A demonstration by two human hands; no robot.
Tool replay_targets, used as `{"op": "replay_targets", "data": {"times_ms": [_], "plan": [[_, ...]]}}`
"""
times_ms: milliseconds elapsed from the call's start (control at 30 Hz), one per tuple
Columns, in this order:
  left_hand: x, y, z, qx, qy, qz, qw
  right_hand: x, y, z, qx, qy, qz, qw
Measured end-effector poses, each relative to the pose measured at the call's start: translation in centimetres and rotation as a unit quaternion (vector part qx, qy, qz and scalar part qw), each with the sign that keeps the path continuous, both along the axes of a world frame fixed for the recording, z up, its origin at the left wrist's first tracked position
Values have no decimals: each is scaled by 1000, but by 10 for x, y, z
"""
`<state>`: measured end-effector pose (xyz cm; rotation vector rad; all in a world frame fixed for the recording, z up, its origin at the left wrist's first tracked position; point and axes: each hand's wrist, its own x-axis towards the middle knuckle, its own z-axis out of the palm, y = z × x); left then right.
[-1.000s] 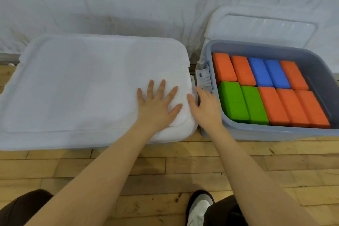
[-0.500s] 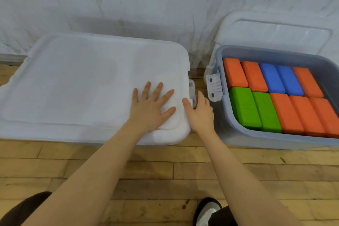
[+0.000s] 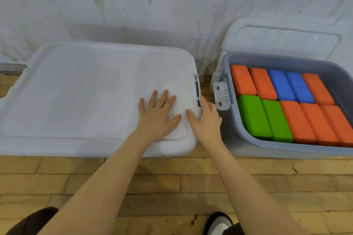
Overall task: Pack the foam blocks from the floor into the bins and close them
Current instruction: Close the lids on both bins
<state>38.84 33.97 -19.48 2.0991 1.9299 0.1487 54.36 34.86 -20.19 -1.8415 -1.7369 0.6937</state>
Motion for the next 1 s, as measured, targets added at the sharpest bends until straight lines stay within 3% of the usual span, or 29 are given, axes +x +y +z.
{"op": "replay_targets", "data": {"times_ms": [67,200,300,400,833,1000], "plan": [[-9,-3,6,-19,-12,5,1000,-1,-4,1,-16,23,10,1000],[-7,-23,9,-28,58,64,996,-5,0,3,22,-12,30,999],[5,-28,2,-28,49,80,995,-5,6,1,46,-56,44,996],[10,-21,-2,-33,36,81,996,0,13,1,45,-23,48,998],[36,-1,2,-51,35,32,998,34,14,10,54,-239,6,969],[4,-6,21,0,-2,39,999,22,-3,22,89,-247,21,965]]}}
